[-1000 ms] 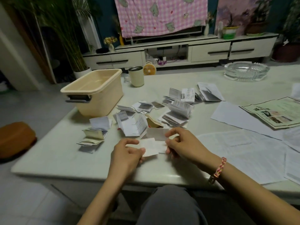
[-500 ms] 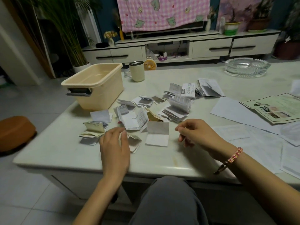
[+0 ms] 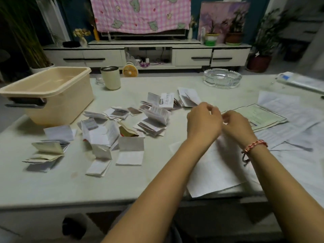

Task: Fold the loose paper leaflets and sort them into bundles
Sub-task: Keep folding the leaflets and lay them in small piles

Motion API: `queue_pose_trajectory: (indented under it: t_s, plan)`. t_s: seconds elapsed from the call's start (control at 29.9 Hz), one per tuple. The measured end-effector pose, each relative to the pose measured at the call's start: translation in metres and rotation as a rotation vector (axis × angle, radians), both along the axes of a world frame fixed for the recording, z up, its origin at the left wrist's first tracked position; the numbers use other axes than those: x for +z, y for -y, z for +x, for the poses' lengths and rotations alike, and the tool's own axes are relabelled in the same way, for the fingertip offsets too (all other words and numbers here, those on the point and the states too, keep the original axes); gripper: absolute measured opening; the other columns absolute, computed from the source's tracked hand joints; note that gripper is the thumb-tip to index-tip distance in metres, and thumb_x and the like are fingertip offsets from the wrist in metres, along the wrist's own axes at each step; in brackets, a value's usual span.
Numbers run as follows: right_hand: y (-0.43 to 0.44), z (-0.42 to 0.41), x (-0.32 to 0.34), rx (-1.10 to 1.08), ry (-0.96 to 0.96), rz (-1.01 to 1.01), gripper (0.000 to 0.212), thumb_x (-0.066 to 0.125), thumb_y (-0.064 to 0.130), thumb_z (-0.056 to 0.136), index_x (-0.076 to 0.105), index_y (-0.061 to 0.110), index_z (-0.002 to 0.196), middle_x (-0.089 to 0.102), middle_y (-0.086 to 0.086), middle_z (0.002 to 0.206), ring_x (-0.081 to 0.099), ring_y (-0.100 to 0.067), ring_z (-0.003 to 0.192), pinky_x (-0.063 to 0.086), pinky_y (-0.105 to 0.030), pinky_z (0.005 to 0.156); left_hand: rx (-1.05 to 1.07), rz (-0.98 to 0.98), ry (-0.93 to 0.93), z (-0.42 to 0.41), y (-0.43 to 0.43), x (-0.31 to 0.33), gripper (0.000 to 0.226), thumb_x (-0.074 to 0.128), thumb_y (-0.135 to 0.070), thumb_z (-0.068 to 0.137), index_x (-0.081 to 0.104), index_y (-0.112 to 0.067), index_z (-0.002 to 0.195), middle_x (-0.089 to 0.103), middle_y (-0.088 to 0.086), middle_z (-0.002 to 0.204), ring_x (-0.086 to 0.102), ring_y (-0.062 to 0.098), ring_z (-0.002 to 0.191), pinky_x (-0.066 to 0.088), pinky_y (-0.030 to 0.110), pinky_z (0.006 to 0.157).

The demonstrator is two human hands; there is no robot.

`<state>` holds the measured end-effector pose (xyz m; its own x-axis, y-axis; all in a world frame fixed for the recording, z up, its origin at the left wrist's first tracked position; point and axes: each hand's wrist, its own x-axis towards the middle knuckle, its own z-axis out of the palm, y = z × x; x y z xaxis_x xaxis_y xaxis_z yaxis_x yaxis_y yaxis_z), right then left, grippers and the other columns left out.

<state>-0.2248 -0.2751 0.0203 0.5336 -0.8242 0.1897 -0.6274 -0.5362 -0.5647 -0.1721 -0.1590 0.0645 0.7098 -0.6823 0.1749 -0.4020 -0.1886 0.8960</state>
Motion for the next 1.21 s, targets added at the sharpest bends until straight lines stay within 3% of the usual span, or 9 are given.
queue_pose_trajectory:
  t_s: [0.1,0.23,0.44,0.6,0.74,0.84,0.9,1.0,1.21]
  plan:
    - [0.021,-0.014,-0.012,-0.053,-0.100,-0.077,0.049,0.064,0.017,0.082,0.049,-0.001,0.125,0.054,-0.022,0.125,0.048,-0.037,0.117,0.039,-0.039,0.093,-0.014,0.021,-0.119,-0.011,0.015,-0.015,0.027,0.043,-0.018,0.094,0.063,-0.005,0.106,0.065,0.009,0.112,0.056,0.025,0.107,0.040,0.027,0.082]
    - [0.041,-0.029,-0.029,-0.088,-0.225,-0.084,0.056,0.064,0.029,0.084,0.043,0.000,0.127,0.054,-0.022,0.124,0.049,-0.037,0.115,0.042,-0.041,0.091,-0.009,0.057,-0.133,-0.014,0.015,-0.028,0.029,0.041,-0.018,0.094,0.060,0.003,0.099,0.062,0.016,0.104,0.055,0.030,0.103,0.040,0.031,0.074]
    - [0.044,-0.033,-0.032,-0.141,-0.397,-0.370,0.023,0.038,0.008,0.095,0.049,0.000,0.113,0.062,-0.022,0.100,0.055,-0.036,0.086,0.034,-0.032,0.063,-0.038,-0.017,-0.257,-0.009,0.009,-0.025,0.024,0.042,-0.021,0.096,0.050,-0.010,0.076,0.052,0.003,0.073,0.044,0.023,0.072,0.033,0.024,0.054]
    - [0.031,-0.032,0.001,-0.256,0.069,-0.321,0.024,0.035,0.009,0.098,0.055,0.000,0.106,0.062,-0.026,0.095,0.056,-0.040,0.088,0.040,-0.038,0.069,-0.071,-0.092,-0.484,-0.001,0.007,-0.027,0.015,0.046,-0.028,0.095,0.049,-0.016,0.087,0.048,0.003,0.085,0.043,0.016,0.079,0.039,0.030,0.072]
    - [0.004,-0.034,0.041,-0.264,0.470,-0.211,0.027,0.040,0.014,0.096,0.063,0.001,0.099,0.063,-0.010,0.093,0.055,-0.025,0.086,0.038,-0.024,0.071,-0.125,-0.136,-0.612,0.005,0.004,-0.022,0.020,0.052,-0.036,0.093,0.054,-0.017,0.087,0.051,0.000,0.097,0.049,0.017,0.090,0.043,0.030,0.079]
    - [-0.025,-0.042,0.063,-0.185,0.757,0.156,0.026,0.041,0.015,0.095,0.060,0.011,0.079,0.066,-0.002,0.087,0.065,-0.018,0.084,0.057,-0.028,0.072,-0.205,-0.173,-0.756,0.009,0.003,-0.021,0.057,0.061,-0.052,0.082,0.050,-0.020,0.127,0.055,-0.005,0.124,0.054,0.014,0.112,0.045,0.032,0.088]
    - [-0.041,-0.048,0.071,-0.129,0.804,0.412,0.027,0.040,0.013,0.097,0.058,0.010,0.077,0.066,-0.002,0.085,0.067,-0.013,0.080,0.057,-0.021,0.064,-0.281,-0.217,-0.861,0.012,0.002,-0.020,0.074,0.064,-0.058,0.070,0.047,-0.021,0.131,0.061,-0.003,0.124,0.055,0.016,0.115,0.044,0.036,0.091]
    - [-0.053,-0.052,0.068,-0.072,0.766,0.618,0.025,0.041,0.009,0.096,0.060,0.007,0.079,0.069,-0.005,0.081,0.067,-0.016,0.076,0.057,-0.026,0.066,-0.356,-0.273,-0.936,0.013,0.002,-0.017,0.062,0.060,-0.050,0.076,0.051,-0.016,0.128,0.064,0.005,0.118,0.058,0.025,0.111,0.051,0.039,0.084]
    - [-0.054,-0.051,0.052,-0.065,0.601,0.580,0.018,0.044,0.005,0.094,0.060,0.007,0.089,0.068,-0.011,0.089,0.066,-0.019,0.082,0.054,-0.025,0.065,-0.210,-0.386,-1.004,0.019,0.005,-0.020,0.024,0.046,-0.017,0.098,0.055,-0.007,0.117,0.067,0.009,0.100,0.064,0.021,0.087,0.054,0.037,0.076]
